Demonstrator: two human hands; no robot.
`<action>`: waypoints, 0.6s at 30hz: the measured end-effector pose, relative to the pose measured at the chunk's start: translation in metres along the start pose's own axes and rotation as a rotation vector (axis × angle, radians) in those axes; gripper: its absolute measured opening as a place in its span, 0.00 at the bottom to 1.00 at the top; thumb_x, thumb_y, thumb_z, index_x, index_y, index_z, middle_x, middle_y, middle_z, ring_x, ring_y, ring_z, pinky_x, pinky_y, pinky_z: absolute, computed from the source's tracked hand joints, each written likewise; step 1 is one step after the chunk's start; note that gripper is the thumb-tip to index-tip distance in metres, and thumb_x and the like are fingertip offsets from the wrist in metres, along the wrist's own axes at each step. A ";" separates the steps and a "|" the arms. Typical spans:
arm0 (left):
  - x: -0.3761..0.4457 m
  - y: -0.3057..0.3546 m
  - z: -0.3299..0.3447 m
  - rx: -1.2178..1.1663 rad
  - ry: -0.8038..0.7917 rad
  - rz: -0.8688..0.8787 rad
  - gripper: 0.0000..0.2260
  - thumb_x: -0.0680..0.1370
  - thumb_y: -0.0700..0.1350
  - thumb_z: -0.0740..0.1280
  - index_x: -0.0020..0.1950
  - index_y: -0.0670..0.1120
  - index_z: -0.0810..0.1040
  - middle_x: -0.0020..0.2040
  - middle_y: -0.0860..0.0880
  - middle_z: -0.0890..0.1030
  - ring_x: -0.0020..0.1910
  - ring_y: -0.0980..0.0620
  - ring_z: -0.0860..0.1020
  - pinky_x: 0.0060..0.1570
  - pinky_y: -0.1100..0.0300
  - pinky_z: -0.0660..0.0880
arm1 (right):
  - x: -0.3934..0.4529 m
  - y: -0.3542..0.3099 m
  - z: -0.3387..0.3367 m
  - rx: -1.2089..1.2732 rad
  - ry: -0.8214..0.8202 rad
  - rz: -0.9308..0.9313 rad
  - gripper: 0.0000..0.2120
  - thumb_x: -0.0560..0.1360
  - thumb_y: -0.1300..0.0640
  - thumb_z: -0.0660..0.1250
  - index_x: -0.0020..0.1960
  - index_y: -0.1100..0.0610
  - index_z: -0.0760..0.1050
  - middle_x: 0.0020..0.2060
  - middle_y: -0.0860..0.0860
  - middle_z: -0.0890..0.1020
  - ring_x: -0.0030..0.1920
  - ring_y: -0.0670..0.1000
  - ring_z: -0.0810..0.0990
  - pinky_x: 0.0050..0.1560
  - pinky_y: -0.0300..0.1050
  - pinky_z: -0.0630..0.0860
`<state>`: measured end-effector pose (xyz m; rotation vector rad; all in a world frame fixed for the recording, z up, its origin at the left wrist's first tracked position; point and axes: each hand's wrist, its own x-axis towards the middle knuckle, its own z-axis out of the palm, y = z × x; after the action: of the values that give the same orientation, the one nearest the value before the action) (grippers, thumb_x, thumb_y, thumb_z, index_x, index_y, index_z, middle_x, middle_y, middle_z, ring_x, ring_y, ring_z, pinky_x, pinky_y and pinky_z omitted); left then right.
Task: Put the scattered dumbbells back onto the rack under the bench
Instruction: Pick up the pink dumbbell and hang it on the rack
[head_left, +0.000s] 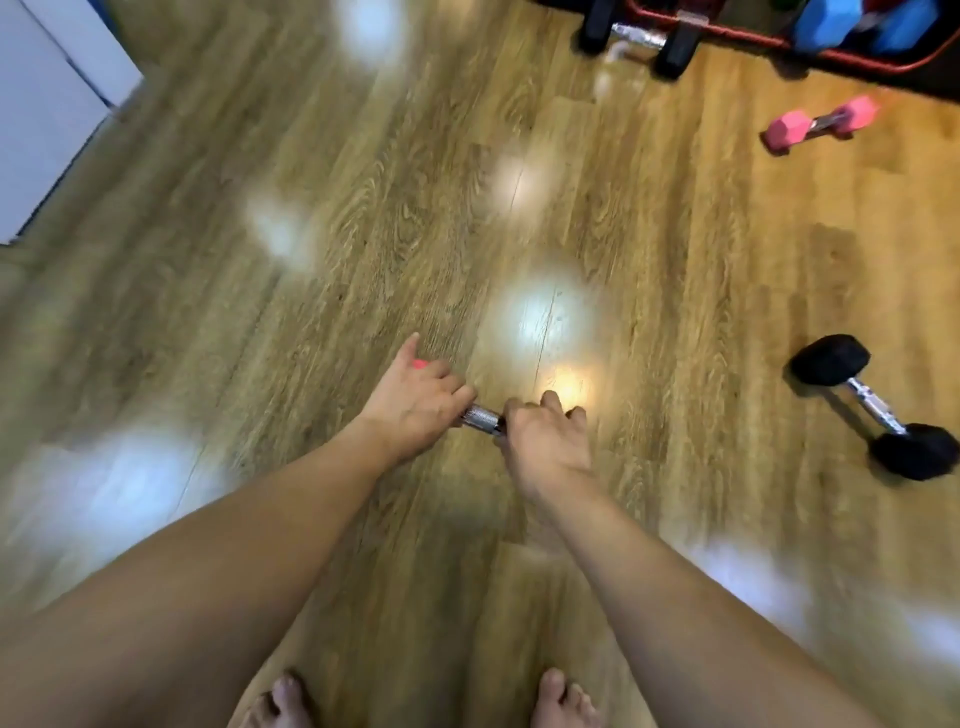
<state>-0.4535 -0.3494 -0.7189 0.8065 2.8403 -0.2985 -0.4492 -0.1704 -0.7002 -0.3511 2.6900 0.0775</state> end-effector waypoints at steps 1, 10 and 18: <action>0.002 -0.002 -0.036 -0.019 0.048 -0.009 0.06 0.78 0.51 0.67 0.50 0.50 0.75 0.44 0.52 0.81 0.50 0.47 0.78 0.65 0.36 0.65 | -0.011 0.011 -0.030 -0.005 0.032 -0.005 0.07 0.79 0.56 0.63 0.56 0.52 0.76 0.48 0.50 0.84 0.62 0.53 0.70 0.52 0.53 0.64; 0.053 -0.018 -0.328 -0.100 0.459 -0.107 0.10 0.67 0.54 0.76 0.42 0.52 0.79 0.39 0.53 0.79 0.48 0.47 0.80 0.58 0.48 0.67 | -0.079 0.123 -0.287 -0.051 0.391 -0.033 0.14 0.65 0.51 0.79 0.39 0.55 0.76 0.29 0.50 0.80 0.40 0.56 0.76 0.38 0.50 0.69; 0.132 0.014 -0.470 -1.067 0.712 -1.078 0.42 0.67 0.50 0.76 0.76 0.46 0.59 0.76 0.41 0.63 0.73 0.42 0.64 0.73 0.43 0.61 | -0.048 0.209 -0.435 -0.028 0.504 -0.009 0.12 0.71 0.47 0.74 0.41 0.54 0.76 0.33 0.49 0.81 0.43 0.57 0.77 0.47 0.56 0.73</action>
<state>-0.6085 -0.1598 -0.2964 -0.9993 2.9612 1.5046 -0.6362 -0.0040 -0.2843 -0.4393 3.1864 0.0264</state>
